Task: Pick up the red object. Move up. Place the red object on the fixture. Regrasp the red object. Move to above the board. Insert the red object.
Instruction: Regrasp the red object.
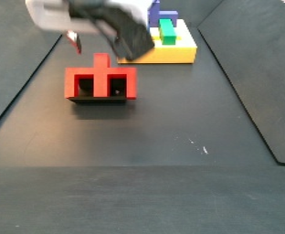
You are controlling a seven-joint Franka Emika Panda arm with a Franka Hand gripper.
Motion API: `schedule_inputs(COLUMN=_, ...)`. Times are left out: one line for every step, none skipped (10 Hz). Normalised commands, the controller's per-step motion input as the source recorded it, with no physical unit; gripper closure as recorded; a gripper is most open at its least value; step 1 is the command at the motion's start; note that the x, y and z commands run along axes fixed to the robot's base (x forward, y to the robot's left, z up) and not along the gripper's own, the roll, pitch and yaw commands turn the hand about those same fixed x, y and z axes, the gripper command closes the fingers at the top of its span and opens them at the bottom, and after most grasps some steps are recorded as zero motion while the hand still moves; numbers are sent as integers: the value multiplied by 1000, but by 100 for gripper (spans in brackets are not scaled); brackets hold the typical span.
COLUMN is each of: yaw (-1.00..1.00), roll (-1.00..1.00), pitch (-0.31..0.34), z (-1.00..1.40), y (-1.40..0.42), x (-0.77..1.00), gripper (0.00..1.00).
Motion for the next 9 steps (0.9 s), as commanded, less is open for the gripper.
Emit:
schedule_inputs(yaw=0, roll=1000, pitch=0, z=391, y=-100, x=0, gripper=0)
schedule_inputs(yaw=17, roll=1000, pitch=0, z=289, y=-34, x=-6, gripper=0)
schedule_inputs(yaw=106, roll=1000, pitch=49, z=194, y=-43, x=0, gripper=0)
schedule_inputs(yaw=251, roll=1000, pitch=66, z=129, y=-97, x=63, gripper=0)
schedule_inputs(yaw=271, roll=1000, pitch=23, z=146, y=-86, x=100, gripper=0)
schedule_inputs(yaw=297, roll=1000, pitch=14, z=123, y=-51, x=111, gripper=0)
schedule_inputs(yaw=317, roll=1000, pitch=20, z=83, y=-26, x=89, gripper=0)
schedule_inputs(yaw=314, roll=1000, pitch=34, z=37, y=-17, x=60, gripper=0)
schedule_inputs(yaw=309, roll=1000, pitch=9, z=37, y=-23, x=60, gripper=0)
